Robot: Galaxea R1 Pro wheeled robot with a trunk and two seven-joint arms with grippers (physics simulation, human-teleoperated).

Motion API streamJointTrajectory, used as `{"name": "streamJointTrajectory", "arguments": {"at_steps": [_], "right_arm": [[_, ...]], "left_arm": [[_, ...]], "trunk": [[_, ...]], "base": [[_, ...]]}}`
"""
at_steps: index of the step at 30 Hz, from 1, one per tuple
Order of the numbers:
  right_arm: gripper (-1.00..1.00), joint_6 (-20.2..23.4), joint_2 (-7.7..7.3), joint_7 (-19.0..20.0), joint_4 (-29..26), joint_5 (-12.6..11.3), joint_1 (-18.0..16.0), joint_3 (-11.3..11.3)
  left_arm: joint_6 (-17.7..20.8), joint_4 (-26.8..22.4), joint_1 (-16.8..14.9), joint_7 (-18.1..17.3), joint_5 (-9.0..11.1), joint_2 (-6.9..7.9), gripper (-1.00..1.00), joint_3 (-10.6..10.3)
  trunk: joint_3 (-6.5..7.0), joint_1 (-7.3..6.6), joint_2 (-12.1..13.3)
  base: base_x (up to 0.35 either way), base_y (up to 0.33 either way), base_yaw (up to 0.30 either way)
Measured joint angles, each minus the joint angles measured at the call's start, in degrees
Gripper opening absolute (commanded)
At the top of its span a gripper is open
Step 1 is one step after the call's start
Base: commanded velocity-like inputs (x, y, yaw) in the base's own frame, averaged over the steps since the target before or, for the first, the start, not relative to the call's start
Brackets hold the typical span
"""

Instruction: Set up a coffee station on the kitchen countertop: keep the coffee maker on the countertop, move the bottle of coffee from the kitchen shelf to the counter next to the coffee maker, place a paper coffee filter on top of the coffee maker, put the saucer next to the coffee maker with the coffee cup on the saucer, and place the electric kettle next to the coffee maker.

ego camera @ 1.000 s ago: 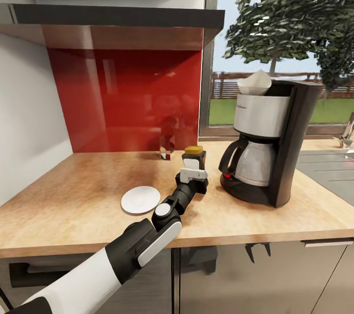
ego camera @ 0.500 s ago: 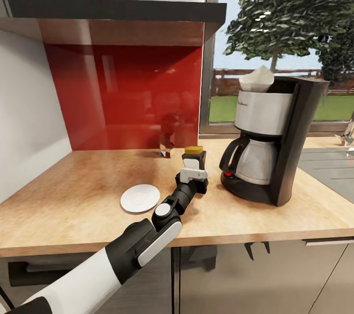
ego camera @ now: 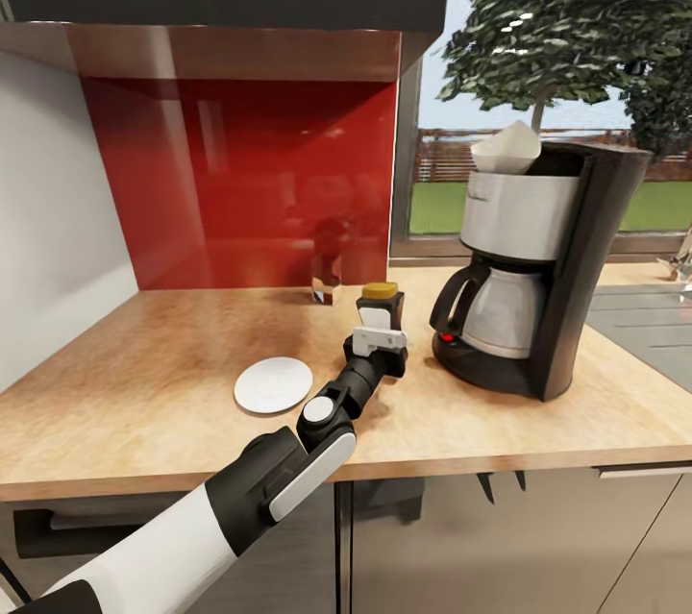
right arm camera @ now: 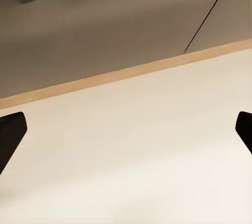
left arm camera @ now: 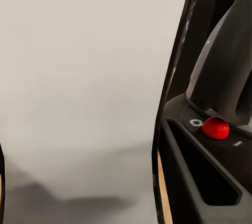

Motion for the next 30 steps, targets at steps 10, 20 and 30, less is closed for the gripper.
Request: {"name": "streamJointTrajectory", "arguments": {"at_steps": [10, 20, 30], "right_arm": [[1.0, 0.0, 0.0, 0.0, 0.0, 0.0, 0.0, 0.0], [1.0, 0.0, 0.0, 0.0, 0.0, 0.0, 0.0, 0.0], [1.0, 0.0, 0.0, 0.0, 0.0, 0.0, 0.0, 0.0]], "left_arm": [[0.0, -0.7, 0.0, 0.0, 0.0, 0.0, -1.0, 0.0], [0.0, -0.8, 0.0, 0.0, 0.0, 0.0, -1.0, 0.0], [0.1, 0.8, 0.0, -0.1, 0.6, 0.0, 1.0, 0.0]], "trunk": [[-0.51, 0.0, 0.0], [-0.56, 0.0, 0.0], [-0.58, 0.01, 0.0]], "base": [[0.0, 0.0, 0.0], [0.0, 0.0, 0.0], [0.0, 0.0, 0.0]]}}
